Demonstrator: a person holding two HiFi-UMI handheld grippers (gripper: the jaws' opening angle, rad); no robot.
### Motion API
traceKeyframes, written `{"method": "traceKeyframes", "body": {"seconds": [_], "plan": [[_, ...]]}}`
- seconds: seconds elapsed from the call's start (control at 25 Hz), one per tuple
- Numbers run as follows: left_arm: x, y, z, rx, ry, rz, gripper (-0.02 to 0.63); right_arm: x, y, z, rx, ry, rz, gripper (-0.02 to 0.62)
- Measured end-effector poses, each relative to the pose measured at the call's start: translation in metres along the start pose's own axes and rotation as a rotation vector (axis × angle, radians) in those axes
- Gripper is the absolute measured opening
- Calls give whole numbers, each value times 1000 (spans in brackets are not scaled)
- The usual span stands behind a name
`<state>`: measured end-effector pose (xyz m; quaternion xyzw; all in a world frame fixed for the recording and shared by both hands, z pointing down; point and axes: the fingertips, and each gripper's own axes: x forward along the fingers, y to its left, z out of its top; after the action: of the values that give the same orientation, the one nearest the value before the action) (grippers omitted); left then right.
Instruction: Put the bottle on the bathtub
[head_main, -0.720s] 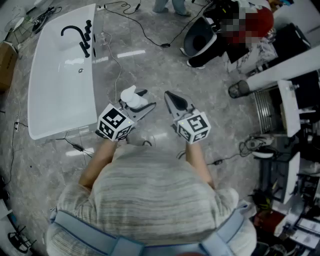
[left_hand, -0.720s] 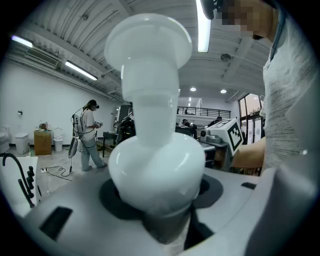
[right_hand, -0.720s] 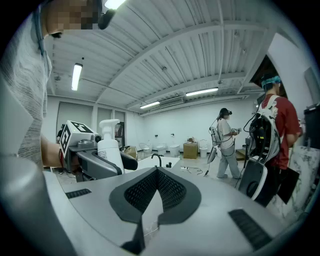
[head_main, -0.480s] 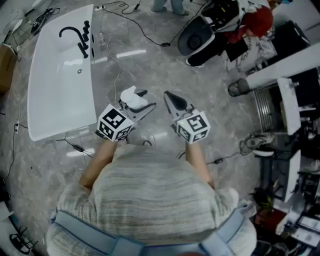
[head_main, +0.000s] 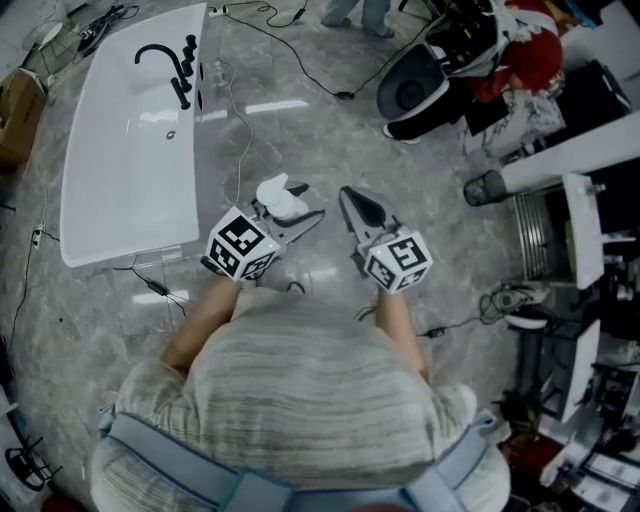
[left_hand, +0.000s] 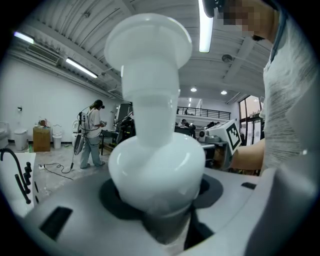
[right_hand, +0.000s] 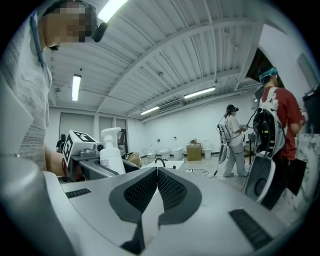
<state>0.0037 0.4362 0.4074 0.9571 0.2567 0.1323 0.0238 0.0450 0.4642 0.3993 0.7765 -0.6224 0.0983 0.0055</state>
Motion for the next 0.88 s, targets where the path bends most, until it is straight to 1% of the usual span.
{"method": "traceKeyframes", "body": {"seconds": [0.16, 0.32, 0.44, 0.68, 0.88], "plan": [[4, -5, 0, 1, -3, 2, 229, -5, 2, 1, -36, 2, 4, 3], [1, -12, 0, 1, -6, -7, 229, -5, 5, -2, -25, -7, 8, 3], [-9, -7, -3, -2, -6, -12, 229, 6, 12, -2, -15, -9, 12, 3], [-54, 34, -9, -5, -10, -5, 229, 61, 44, 9, -23, -19, 23, 4], [-110, 91, -13, -5, -3, 41, 229, 126, 82, 21, -43, -18, 51, 3]]}}
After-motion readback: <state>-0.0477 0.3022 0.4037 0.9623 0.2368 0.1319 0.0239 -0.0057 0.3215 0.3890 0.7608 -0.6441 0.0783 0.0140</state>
